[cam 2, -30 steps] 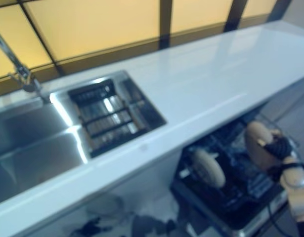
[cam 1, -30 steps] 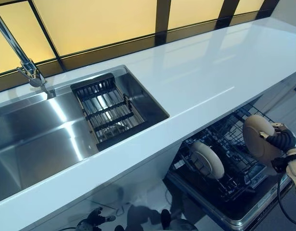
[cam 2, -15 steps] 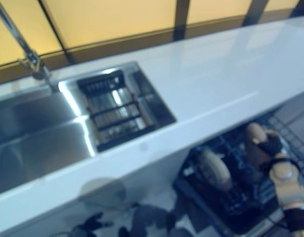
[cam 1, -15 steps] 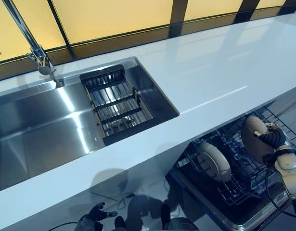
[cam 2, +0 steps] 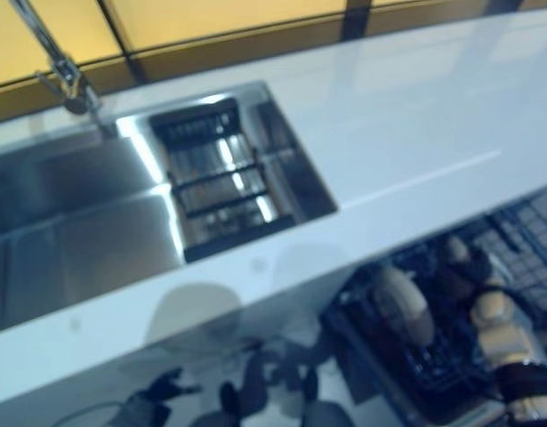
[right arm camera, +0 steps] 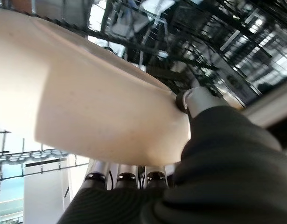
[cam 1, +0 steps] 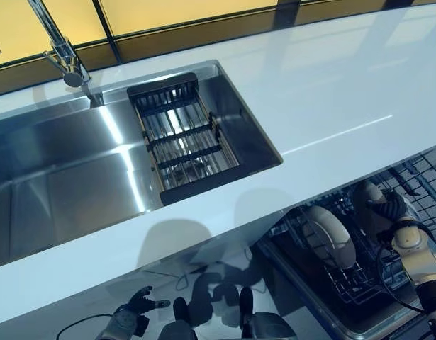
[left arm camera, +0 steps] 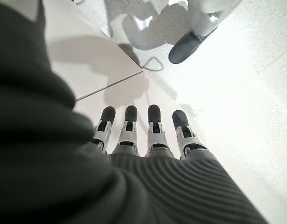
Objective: Take plates into dishwasher
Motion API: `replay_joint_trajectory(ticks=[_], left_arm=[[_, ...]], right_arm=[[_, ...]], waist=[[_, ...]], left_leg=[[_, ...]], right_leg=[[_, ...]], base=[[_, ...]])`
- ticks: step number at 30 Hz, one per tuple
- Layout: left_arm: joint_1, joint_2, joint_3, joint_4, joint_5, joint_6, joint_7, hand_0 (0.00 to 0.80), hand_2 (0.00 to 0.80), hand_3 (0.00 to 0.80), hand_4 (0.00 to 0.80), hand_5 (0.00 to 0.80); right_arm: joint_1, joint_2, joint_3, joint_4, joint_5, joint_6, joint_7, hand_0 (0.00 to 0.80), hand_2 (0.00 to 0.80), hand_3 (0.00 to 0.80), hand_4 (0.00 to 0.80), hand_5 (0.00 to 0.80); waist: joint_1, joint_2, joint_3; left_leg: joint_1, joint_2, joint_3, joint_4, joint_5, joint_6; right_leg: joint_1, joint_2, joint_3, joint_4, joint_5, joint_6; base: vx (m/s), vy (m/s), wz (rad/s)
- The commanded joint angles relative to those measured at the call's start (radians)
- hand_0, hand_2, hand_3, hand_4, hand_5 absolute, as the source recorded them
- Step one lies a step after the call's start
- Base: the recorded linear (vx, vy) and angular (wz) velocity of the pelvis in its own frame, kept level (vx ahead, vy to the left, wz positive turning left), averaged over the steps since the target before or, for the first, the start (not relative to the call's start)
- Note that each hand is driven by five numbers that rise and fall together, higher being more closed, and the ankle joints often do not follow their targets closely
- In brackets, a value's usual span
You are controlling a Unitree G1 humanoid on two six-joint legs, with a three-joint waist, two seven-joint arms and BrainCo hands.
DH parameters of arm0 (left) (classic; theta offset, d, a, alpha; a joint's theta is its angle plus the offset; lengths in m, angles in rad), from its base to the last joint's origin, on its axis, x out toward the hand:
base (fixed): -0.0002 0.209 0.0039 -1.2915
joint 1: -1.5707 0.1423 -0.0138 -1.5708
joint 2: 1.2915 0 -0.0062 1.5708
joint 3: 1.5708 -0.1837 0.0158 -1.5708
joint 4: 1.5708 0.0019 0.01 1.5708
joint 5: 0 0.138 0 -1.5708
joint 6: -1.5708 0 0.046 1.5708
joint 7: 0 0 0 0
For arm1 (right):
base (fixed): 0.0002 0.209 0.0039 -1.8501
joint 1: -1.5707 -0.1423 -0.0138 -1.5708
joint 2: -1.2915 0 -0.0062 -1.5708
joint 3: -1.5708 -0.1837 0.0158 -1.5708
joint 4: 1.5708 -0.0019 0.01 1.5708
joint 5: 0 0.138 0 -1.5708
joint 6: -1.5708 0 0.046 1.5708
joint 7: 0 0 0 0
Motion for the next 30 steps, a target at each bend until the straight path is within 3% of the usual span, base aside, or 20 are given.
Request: replay_joint_trajectory(ticks=[1,30], left_arm=[[-0.035,0.039,-0.038,-0.01,0.0,-0.003,-0.002,0.0,0.0,0.0,0.0,0.0],[-0.051,0.076,-0.041,-0.065,0.003,0.009,-0.015,0.0,0.0,0.0,0.0,0.0]], right_arm=[[-0.083,-0.016,0.019,0.029,-0.044,-0.023,-0.041,0.8,0.8,0.8,0.8,0.8],[-0.098,0.033,0.077,0.297,-0.088,-0.045,-0.063,0.8,0.8,0.8,0.8,0.8]], waist=[[0.015,-0.032,-0.02],[0.058,-0.023,0.001]], left_leg=[[-0.093,-0.017,-0.013,0.032,0.036,0.022],[-0.108,-0.038,-0.045,0.028,0.04,0.032]], right_leg=[[-0.005,0.033,-0.038,0.1,-0.108,-0.001],[-0.01,0.031,-0.058,0.098,-0.102,0.0]], base=[[-0.017,-0.015,0.07],[-0.018,-0.007,0.03]])
